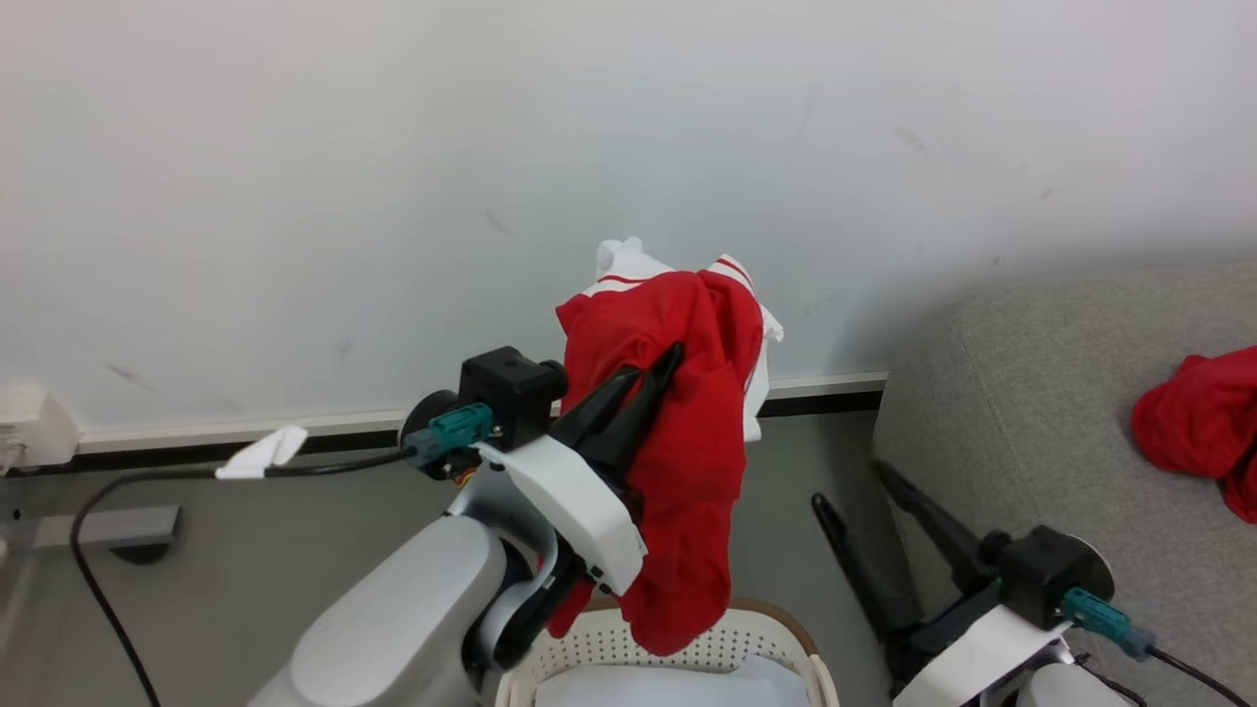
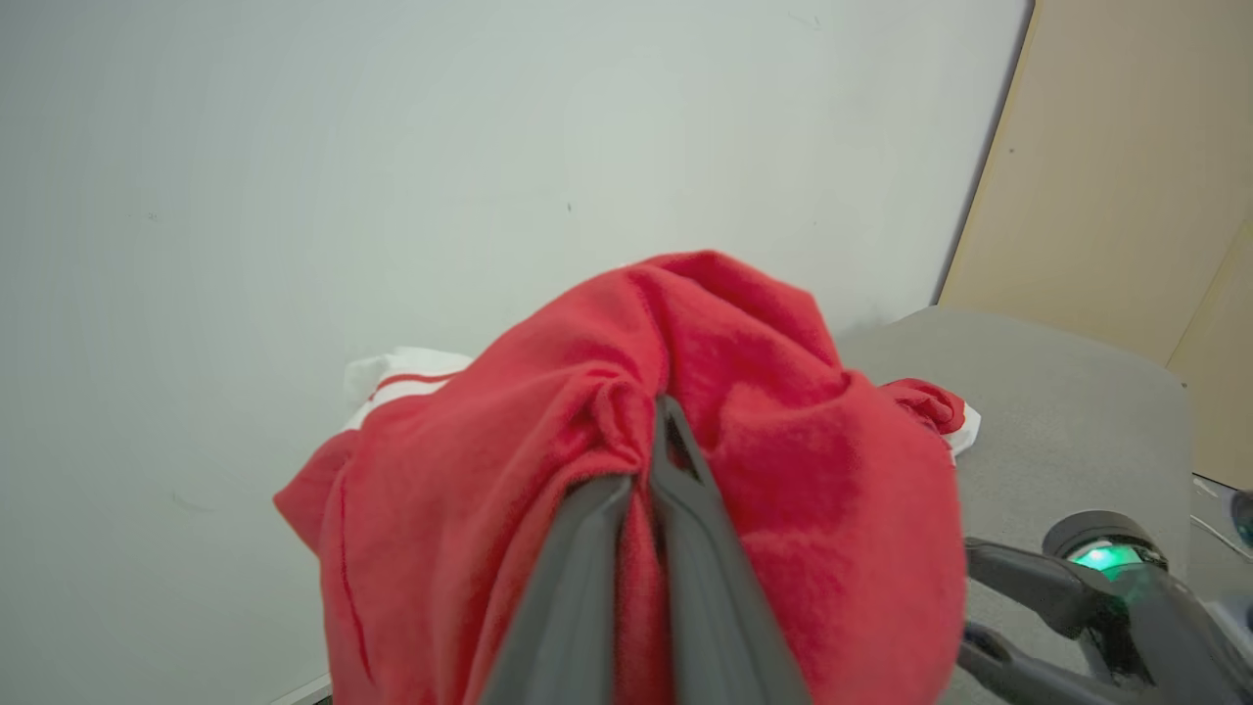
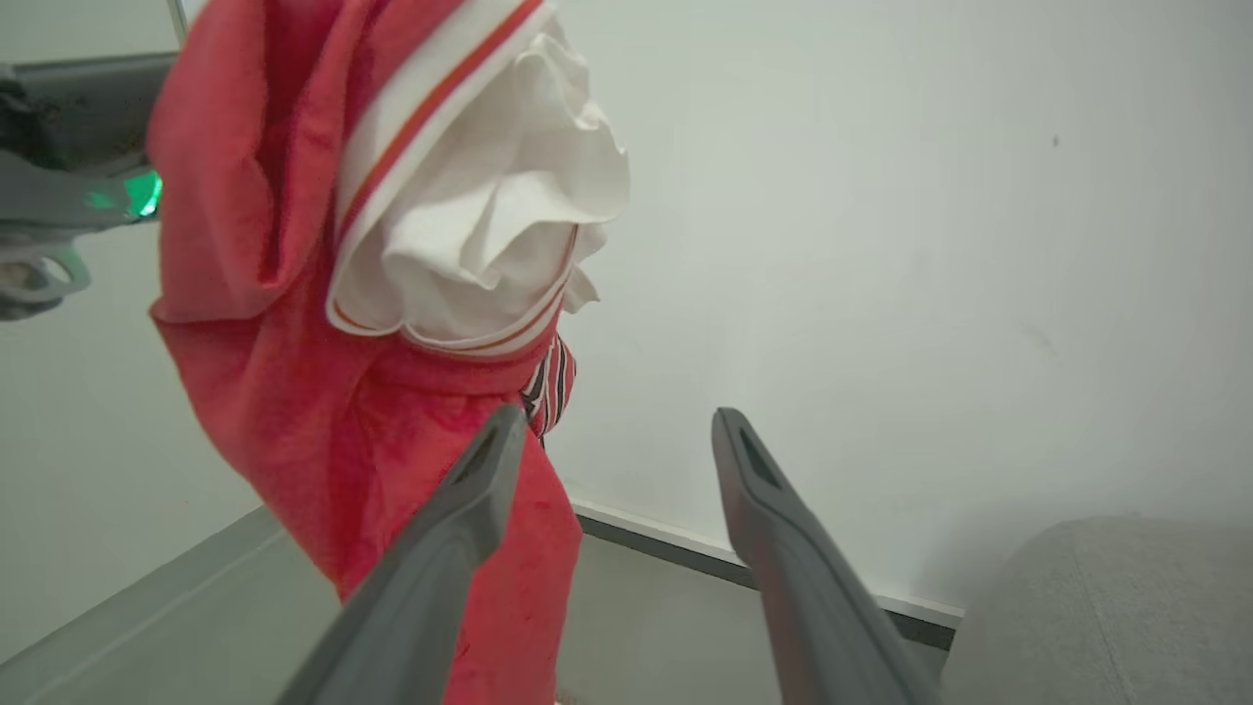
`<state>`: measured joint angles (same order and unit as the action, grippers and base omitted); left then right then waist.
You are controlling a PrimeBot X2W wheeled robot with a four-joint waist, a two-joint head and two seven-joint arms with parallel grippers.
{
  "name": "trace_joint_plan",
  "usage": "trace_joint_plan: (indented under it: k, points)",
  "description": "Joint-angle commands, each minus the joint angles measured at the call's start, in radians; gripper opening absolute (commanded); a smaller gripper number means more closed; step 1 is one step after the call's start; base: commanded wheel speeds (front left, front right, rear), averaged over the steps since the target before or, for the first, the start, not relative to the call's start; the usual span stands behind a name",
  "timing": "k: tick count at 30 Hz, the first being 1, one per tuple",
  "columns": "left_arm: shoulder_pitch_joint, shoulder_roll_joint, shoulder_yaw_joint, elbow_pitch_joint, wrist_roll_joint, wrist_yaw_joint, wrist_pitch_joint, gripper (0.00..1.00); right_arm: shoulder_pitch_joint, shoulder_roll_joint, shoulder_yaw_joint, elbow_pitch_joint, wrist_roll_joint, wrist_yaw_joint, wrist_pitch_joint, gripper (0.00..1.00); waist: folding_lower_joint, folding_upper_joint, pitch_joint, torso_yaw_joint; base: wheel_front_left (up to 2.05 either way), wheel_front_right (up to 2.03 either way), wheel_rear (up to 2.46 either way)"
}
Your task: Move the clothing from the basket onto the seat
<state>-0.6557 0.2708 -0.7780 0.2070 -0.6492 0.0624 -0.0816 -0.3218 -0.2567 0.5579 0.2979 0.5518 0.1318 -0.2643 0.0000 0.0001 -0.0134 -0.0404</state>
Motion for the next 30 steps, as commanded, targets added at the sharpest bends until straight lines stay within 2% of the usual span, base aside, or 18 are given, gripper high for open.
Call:
trace_joint_plan:
  k: [1, 10, 20, 24, 30]
  points:
    - [-0.007, -0.005, -0.005, -0.007, 0.007, -0.004, -0.002, 0.00, -0.044, -0.024, 0.072, 0.031, 0.021, -0.002, 0.000, 1.00, 0.0000, -0.0001, 0.001, 0.012, 0.00, 0.00, 0.00]
    - [-0.016, -0.047, -0.054, -0.018, 0.005, -0.033, 0.009, 0.00, -0.232, -0.070, 0.398, 0.172, 0.198, -0.002, 0.001, 1.00, 0.0000, -0.0001, -0.002, 0.080, 0.00, 0.00, 0.00]
    - [-0.004, -0.120, -0.147, -0.047, -0.021, -0.092, 0.049, 0.00, -0.335, -0.069, 0.579, 0.257, 0.396, -0.002, 0.001, 1.00, 0.0000, -0.0001, -0.011, 0.194, 0.00, 0.00, 0.00]
    - [-0.002, -0.135, -0.166, -0.056, -0.032, -0.105, 0.060, 0.00, -0.356, -0.059, 0.596, 0.269, 0.435, -0.002, 0.000, 1.00, 0.0000, -0.0001, -0.015, 0.226, 0.00, 0.00, 0.00]
    - [0.006, -0.139, -0.174, -0.064, -0.051, -0.112, 0.077, 0.00, -0.346, -0.036, 0.497, 0.281, 0.375, -0.002, 0.000, 1.00, 0.0000, -0.0001, -0.014, 0.258, 0.00, 0.00, 0.00]
